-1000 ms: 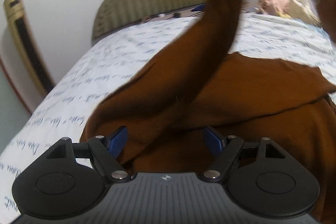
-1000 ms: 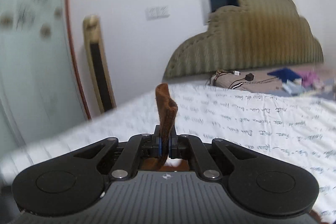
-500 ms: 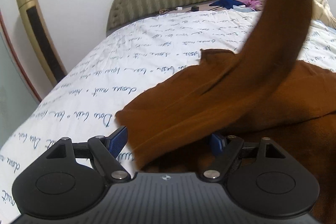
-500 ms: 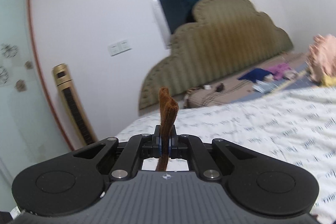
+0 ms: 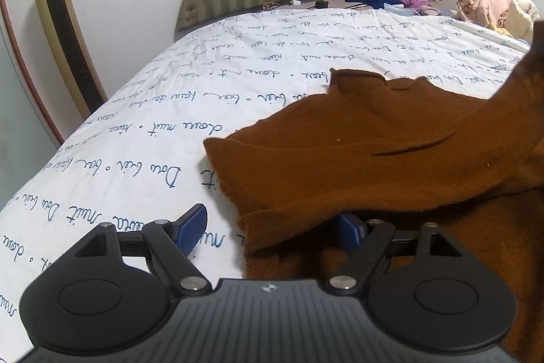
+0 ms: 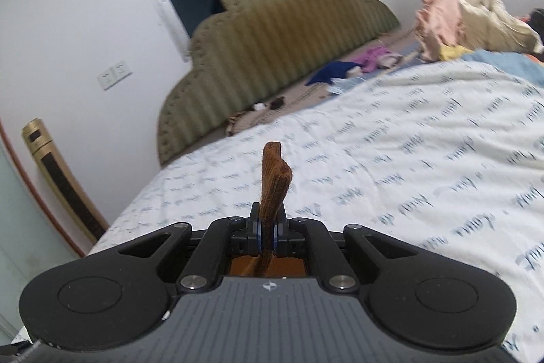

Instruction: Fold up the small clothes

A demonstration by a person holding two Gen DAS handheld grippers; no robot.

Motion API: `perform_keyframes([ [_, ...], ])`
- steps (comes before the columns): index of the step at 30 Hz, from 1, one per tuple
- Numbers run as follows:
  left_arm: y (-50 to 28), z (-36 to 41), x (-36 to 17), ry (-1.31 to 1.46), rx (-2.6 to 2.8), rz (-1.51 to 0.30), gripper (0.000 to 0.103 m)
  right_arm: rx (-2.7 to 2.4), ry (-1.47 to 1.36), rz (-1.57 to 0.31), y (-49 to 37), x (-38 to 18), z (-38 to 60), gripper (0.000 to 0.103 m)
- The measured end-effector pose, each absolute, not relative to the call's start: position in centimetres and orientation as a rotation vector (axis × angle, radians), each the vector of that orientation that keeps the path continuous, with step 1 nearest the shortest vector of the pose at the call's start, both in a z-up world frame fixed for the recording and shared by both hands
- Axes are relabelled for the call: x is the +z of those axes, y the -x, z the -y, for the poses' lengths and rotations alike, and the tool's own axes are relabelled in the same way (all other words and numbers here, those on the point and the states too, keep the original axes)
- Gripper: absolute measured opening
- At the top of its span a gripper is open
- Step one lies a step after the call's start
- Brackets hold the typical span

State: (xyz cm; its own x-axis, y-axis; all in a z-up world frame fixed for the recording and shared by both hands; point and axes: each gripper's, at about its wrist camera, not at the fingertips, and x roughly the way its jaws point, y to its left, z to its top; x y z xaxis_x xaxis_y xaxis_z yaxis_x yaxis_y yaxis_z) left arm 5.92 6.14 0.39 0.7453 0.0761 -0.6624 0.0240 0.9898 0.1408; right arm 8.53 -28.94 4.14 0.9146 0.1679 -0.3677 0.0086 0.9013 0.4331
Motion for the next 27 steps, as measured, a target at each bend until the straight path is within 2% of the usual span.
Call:
perform_keyframes([
  [22,-4.6,-8.3,0.2,-0.126,0.083,-0.736,0.079,-0.008,-0.490,-0.517,-6.2,-1.3,31.4,0.008],
  [25,-4.1,-10.1,-0.1,-0.111,0.114,-0.762,0.079,-0.044,-0.478,-0.546,-6.1,-2.0,31.9,0.018],
  [27,-3.8,-11.3,-0.1,-0.088,0.134,-0.775,0.079,-0.087,-0.467,-0.551,-5.8,-2.2,32.3,0.019],
])
